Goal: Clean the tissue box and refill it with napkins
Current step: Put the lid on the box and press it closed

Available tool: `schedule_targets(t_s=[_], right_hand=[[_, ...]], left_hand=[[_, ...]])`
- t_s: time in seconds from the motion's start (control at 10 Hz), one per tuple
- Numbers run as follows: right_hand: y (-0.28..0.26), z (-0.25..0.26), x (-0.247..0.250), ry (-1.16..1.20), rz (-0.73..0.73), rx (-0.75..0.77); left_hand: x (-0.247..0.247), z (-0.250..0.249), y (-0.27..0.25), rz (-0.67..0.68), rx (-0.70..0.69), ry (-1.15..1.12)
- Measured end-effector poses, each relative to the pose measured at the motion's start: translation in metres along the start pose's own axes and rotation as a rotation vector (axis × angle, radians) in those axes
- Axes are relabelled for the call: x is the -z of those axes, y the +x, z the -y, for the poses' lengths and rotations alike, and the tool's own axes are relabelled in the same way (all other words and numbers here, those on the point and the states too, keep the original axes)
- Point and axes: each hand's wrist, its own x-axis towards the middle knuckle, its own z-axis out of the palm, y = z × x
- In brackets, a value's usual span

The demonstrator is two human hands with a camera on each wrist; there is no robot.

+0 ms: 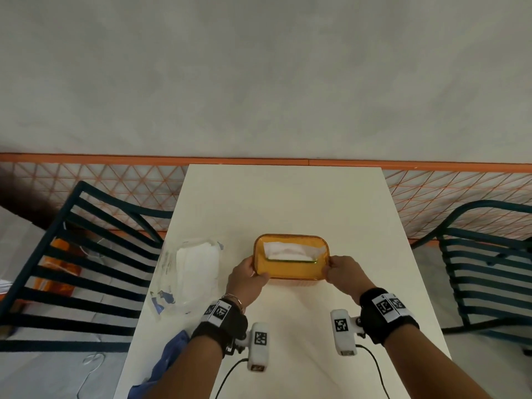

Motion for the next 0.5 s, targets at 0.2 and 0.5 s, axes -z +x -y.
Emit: schedule_targets(t_s=[0.2, 0.5], right_hand=[[0.017, 0.001, 0.001, -0.038, 0.007, -0.014], [0.003, -0.022, -0.011, 0.072, -0.059, -0.078]], left_hand=[[-0.013, -0.001, 0.025, -0.024, 0.031, 0.019], [-0.019, 0.044, 0.023, -0.027, 0.203, -0.127]])
